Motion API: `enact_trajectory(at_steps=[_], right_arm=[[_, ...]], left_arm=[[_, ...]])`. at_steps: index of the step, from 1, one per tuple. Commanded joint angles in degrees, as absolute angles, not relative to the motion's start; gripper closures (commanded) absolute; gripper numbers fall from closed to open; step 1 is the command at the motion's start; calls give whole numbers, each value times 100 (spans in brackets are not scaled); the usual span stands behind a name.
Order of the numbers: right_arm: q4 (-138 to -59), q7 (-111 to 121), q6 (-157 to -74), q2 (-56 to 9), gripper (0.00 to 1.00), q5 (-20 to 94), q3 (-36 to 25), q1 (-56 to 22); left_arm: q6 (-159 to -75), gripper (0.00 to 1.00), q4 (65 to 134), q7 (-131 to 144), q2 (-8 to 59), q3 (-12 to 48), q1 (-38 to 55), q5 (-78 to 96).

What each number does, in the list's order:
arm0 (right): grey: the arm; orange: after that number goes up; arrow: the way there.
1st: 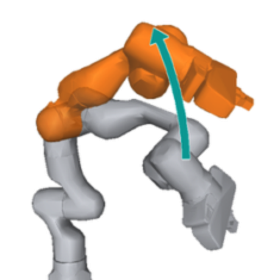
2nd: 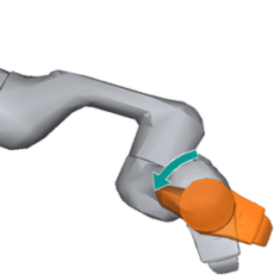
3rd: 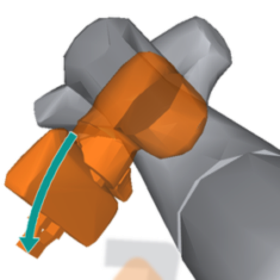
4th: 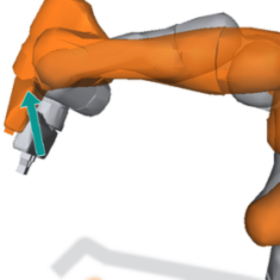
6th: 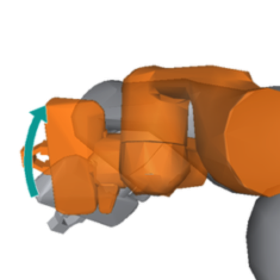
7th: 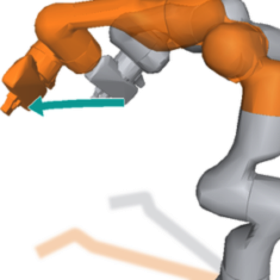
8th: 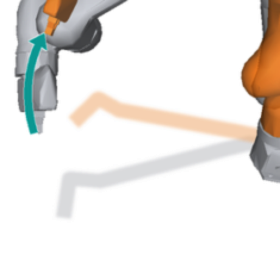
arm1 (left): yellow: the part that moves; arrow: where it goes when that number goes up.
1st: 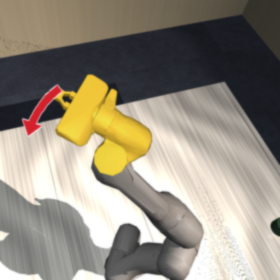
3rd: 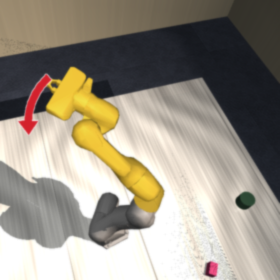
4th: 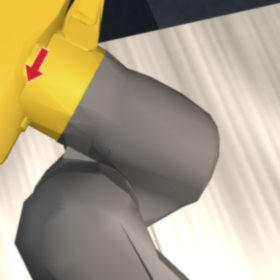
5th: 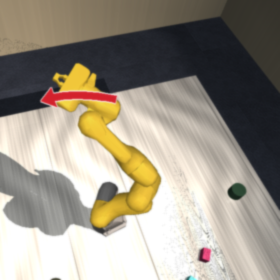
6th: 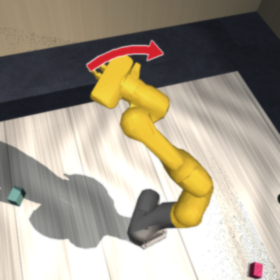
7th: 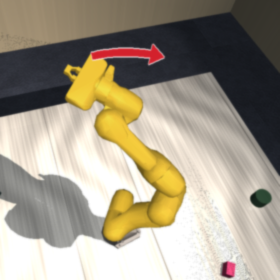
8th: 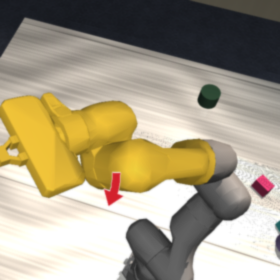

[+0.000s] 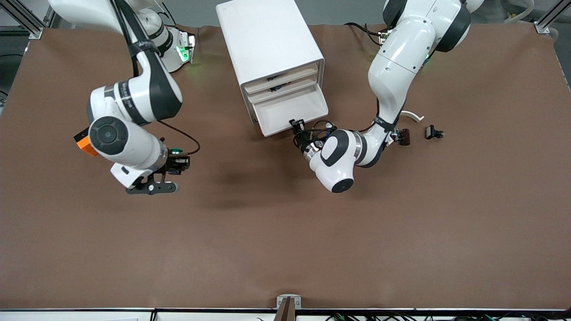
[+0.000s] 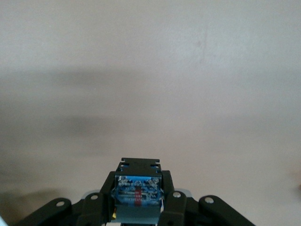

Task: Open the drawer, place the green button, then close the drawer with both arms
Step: 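Carry the green button over the open drawer with the right gripper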

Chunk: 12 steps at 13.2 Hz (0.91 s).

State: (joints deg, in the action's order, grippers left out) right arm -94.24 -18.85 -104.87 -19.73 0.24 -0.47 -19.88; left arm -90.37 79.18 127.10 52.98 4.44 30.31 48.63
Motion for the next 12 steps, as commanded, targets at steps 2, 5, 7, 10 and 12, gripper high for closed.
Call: enact_trajectory(at_steps=[2,5,7,10,12], right_arm=[[-9457,-3012,-10204,-1732,78,97,-88,-2504],[-9466,-4056,-10125,-1731,78,97,-88,-3030],[-9466,-4865,-10125,-1749,78,97,-88,-3417],[-9475,-5920,-10178,-1793,78,97,-88,-3909],[-9475,-6615,-10239,-1828,78,105,-88,-4130]], left_arm=[[-9430,100,7761,12445,5353,387,2927,4904],[-9632,100,7761,12463,5361,387,2935,4904],[-9677,100,7761,12463,5361,387,2927,4904],[-9677,65,7752,12454,5326,395,2804,4930],[-9677,15,7743,12463,5300,387,2778,4931]])
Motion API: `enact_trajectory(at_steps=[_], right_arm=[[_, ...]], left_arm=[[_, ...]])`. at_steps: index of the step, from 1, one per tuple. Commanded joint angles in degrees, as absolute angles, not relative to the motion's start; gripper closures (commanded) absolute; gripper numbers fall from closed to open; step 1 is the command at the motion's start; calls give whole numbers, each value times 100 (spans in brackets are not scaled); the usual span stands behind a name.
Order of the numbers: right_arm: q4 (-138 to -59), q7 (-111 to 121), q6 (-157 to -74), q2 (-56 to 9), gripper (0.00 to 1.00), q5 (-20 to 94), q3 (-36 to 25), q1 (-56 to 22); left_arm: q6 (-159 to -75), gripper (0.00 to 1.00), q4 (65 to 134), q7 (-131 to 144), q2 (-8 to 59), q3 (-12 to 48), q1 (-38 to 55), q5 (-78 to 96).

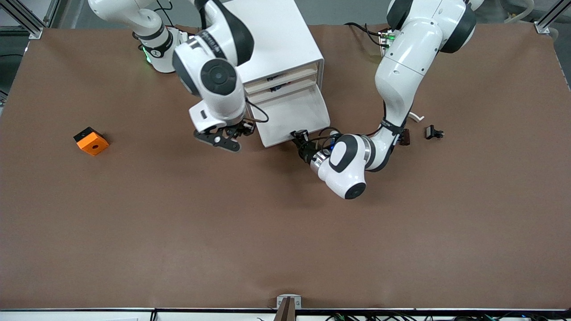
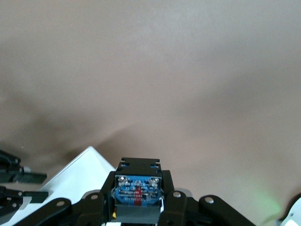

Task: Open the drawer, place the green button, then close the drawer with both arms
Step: 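Carry the green button over the open drawer with the right gripper, then lower the button into the drawer while the left gripper draws back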

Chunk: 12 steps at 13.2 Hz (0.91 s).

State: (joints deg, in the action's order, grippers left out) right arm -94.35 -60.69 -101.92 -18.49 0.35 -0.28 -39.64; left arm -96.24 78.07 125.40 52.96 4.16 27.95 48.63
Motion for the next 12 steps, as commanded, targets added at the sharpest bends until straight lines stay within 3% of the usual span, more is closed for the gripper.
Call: enact_trajectory(at_steps=[1,9,12], right_arm=[[-9475,-6862,-10283,-1872,78,114,-88,-4218],[-9755,-9332,-11547,-2179,78,809,-88,-4693],[-9773,-9729,-11680,-2399,79,826,-79,-4755]], left_arm=[[-9668,0,7743,12480,5291,387,2751,4931],[-9642,0,7286,12130,5273,229,2286,4860],[-9650,0,7286,11735,5230,10,2285,4843]])
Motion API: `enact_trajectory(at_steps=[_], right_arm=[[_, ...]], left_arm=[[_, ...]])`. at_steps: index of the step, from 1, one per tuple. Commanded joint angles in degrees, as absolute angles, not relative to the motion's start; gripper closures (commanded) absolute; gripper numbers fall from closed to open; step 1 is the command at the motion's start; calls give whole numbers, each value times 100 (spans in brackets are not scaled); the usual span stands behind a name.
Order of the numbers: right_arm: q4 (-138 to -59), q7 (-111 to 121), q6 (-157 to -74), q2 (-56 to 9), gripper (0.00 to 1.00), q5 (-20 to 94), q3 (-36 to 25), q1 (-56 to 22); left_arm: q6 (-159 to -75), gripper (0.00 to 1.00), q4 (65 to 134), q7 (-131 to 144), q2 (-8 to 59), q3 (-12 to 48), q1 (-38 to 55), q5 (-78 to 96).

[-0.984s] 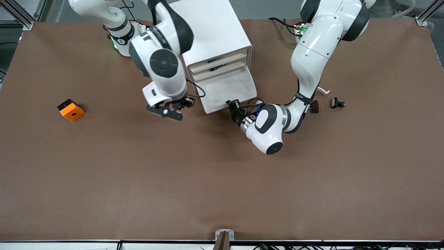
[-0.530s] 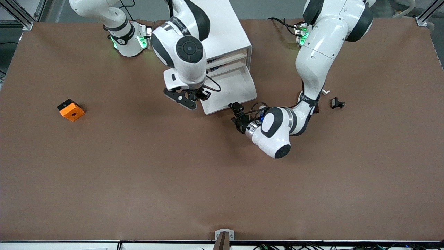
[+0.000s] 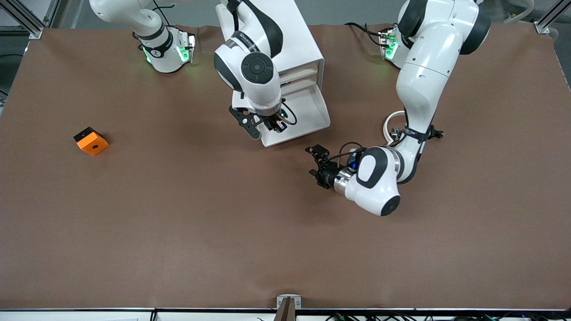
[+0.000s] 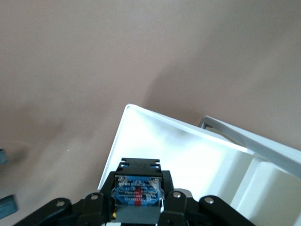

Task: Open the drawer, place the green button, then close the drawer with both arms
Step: 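Lower the button into the drawer while the left gripper draws back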

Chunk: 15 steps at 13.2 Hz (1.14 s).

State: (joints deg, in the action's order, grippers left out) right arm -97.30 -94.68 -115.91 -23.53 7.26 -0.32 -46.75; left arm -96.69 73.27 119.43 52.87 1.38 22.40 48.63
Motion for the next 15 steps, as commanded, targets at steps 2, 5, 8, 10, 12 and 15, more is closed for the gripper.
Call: enact_trajectory(at_steps=[2,5,8,10,12,15], right_arm=[[-9773,-10036,-11715,-2557,81,931,-88,-4938],[-9773,-10134,-11891,-2759,80,932,-88,-5054],[-9773,-10134,-12137,-2953,80,932,-88,-5106],[-9765,-10134,-12190,-3014,79,932,-88,-5133],[-9765,-10134,-12217,-3041,79,932,-88,-5133],[-9765,-10134,-12217,-3050,72,932,-88,-5133]], left_arm=[[-9650,0,7286,11244,5107,-236,2285,4834],[-9650,0,7243,10838,5089,-509,2276,4676],[-9650,0,7233,10286,5080,-790,2285,4632],[-9659,0,7093,9968,5036,-1001,2285,4632],[-9659,0,7093,9844,5019,-1098,2268,4632],[-9650,0,7093,9730,4861,-1318,2285,4588]])
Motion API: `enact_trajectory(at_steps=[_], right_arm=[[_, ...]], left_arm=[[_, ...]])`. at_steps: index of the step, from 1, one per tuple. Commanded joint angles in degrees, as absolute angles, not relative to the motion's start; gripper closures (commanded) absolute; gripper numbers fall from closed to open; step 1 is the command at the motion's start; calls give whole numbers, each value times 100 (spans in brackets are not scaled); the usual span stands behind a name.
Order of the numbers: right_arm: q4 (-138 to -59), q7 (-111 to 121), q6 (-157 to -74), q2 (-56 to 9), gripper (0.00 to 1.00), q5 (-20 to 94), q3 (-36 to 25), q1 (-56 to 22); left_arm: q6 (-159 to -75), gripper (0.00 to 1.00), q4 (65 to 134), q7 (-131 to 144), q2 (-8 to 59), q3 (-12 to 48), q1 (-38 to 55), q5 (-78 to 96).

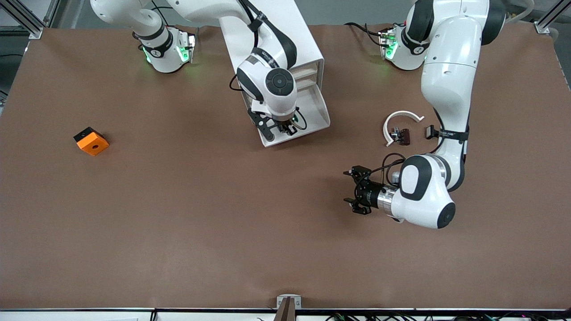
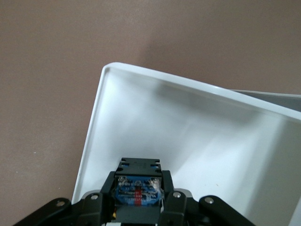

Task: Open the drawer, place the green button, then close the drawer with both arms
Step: 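Lower the button into the drawer while the left gripper draws back, then open the right gripper and retract the right arm to rest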

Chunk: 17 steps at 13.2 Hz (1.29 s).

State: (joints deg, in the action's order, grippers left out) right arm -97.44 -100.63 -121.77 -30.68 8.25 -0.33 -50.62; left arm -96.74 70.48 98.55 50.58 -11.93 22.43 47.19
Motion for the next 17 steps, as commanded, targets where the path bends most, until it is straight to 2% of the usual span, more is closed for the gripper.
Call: enact_trajectory(at_steps=[1,2,3,4,10,17], right_arm=[[-9765,-10142,-12217,-3041,68,932,-88,-5142],[-9765,-10143,-12208,-3050,56,923,-88,-5159],[-9765,-10143,-12208,-3041,18,923,-88,-5159],[-9756,-10143,-12208,-3041,0,923,-97,-5177],[-9642,-10090,-12059,-2884,0,914,-105,-5115],[-9036,-9984,-10628,-2391,0,888,-132,-4852]], left_arm=[[-9650,0,7093,9660,4843,-1318,2268,4579],[-9650,0,7093,9650,4825,-1318,2250,4579],[-9650,0,7093,9624,4790,-1344,2250,4579],[-9650,0,7101,9589,4781,-1371,2250,4579],[-9650,0,7101,9510,4772,-1362,2268,4403],[-9633,0,7110,8800,4597,-1371,2303,4395]])
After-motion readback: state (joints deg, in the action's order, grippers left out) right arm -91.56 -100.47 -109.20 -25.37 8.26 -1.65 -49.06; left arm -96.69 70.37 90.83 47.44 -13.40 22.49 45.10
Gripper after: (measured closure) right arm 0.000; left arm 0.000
